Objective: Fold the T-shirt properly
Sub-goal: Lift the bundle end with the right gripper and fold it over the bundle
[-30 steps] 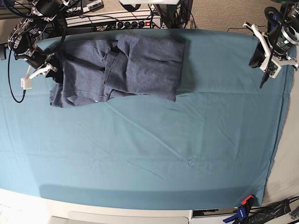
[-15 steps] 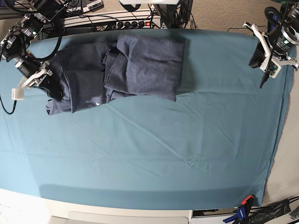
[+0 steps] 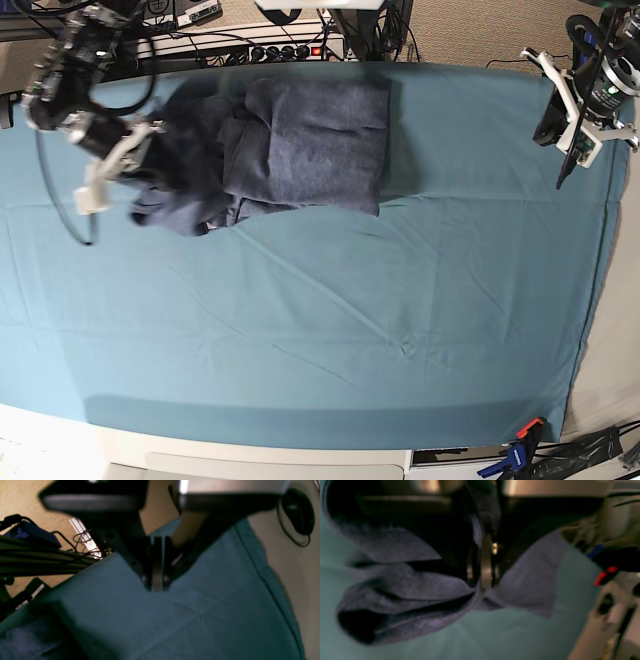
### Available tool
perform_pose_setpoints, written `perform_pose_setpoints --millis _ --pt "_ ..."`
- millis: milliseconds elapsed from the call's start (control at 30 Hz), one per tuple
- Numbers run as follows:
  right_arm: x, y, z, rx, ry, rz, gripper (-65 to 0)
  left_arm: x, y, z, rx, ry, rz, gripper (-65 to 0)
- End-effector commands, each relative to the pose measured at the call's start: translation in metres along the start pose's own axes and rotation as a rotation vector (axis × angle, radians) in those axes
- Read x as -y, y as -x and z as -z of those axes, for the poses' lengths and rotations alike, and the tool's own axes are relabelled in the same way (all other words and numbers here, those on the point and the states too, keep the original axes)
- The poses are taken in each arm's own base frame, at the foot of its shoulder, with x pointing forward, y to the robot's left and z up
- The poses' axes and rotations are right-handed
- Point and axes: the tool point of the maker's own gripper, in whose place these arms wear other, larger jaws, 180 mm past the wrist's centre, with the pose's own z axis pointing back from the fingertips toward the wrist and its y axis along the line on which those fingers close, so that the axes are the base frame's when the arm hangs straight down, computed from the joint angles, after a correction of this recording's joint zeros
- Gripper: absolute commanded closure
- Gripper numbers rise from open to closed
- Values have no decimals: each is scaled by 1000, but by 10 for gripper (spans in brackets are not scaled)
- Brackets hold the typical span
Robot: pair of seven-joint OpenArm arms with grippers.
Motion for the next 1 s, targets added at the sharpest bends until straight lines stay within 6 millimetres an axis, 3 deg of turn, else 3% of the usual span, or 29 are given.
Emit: perform_pose_setpoints --millis 0,233,500,633,967 --pt "-13 -9 7 34 -43 -17 0 -1 -7 -3 25 -4 19 0" --pt "-84 17 65 -32 -246 12 0 -1 -7 -3 25 -4 20 0" --pt "-146 33 98 -90 -398 0 0 -1 -7 -3 25 -4 19 0" --pt "-160 40 108 -118 -410 -31 0 -1 -7 -3 25 -4 19 0" --pt "-168 44 115 -135 -411 -64 -4 -1 -7 -3 26 -3 19 0"
